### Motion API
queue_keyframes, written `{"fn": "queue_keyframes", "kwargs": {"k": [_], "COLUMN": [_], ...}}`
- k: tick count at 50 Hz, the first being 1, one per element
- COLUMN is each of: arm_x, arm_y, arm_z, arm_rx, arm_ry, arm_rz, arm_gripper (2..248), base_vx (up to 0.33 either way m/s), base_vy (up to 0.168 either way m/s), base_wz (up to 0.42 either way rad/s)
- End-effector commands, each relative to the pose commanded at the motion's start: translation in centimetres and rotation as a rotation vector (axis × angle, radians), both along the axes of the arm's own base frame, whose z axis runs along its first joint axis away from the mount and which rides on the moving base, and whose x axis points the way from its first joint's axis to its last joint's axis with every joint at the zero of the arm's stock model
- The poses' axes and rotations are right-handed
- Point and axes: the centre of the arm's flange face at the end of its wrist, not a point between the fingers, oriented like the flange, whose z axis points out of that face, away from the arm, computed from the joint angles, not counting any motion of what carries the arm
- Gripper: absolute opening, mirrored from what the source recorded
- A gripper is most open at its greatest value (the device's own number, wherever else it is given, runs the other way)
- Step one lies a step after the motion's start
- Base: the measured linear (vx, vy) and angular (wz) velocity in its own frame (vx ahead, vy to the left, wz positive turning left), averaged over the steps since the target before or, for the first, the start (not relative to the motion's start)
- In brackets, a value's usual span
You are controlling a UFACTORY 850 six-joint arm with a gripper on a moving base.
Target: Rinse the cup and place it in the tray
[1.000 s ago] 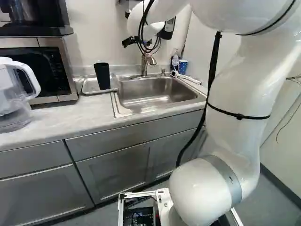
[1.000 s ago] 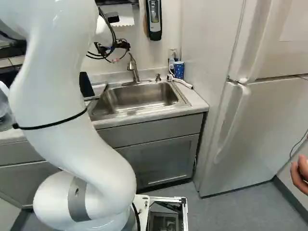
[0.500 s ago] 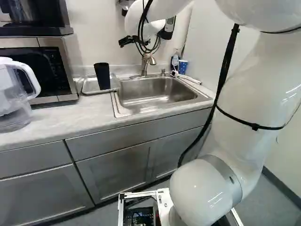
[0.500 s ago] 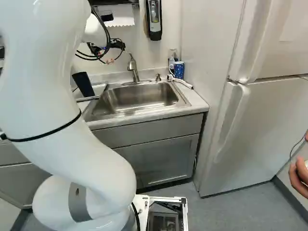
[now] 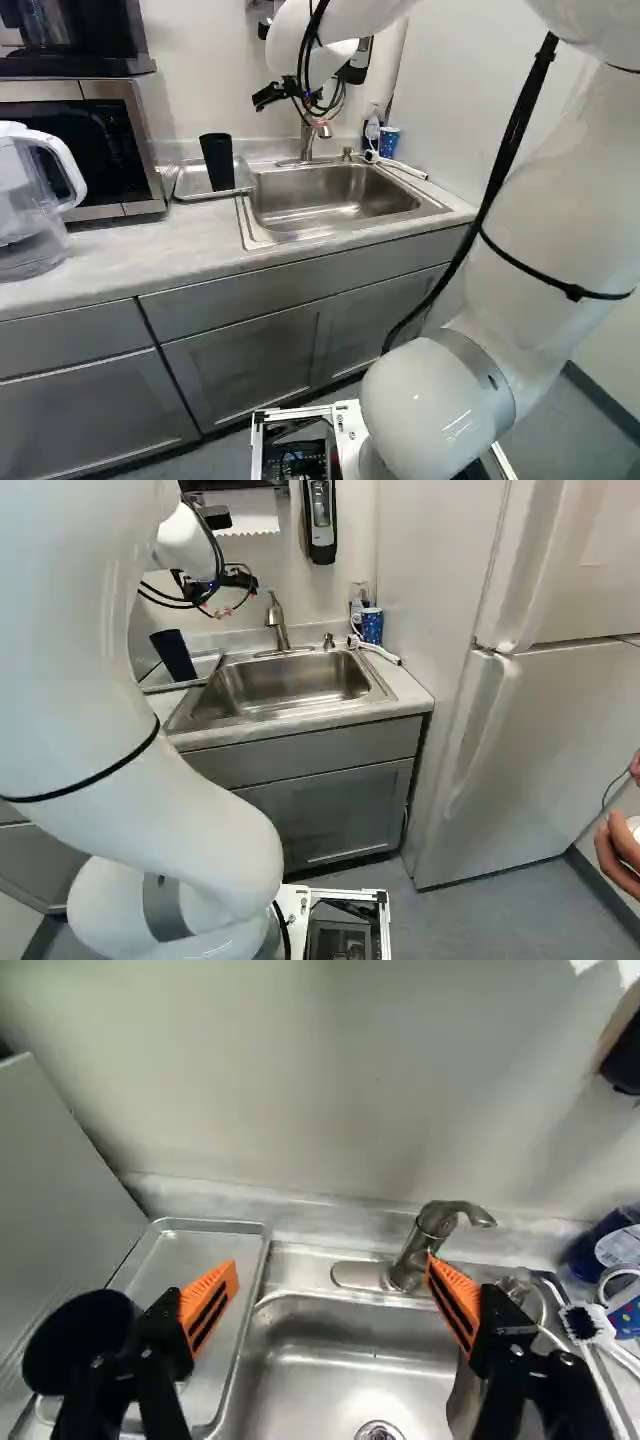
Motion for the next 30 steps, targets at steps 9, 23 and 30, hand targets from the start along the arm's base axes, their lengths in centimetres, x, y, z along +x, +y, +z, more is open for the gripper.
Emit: {"fn": "queue_keyframes", "kwargs": {"k": [9,23,30], "arm_x": [-0.7,-1.5,-2.0], "arm_y": [-0.1,-0.3,-0.4], "arm_z": [-0.4,-1.1,-1.4], "arm_rx": [-0.017,-0.044,-0.057], "arm_ry": [0.050,0.131,0.173], "arm_rz": [-0.001,-0.003,-0.004], "arm_gripper": [247,247,247], "base_vx": [0.000,0.000,0.000], "base_vy": [0.000,0.000,0.000], "base_wz": [0.000,0.000,0.000]}}
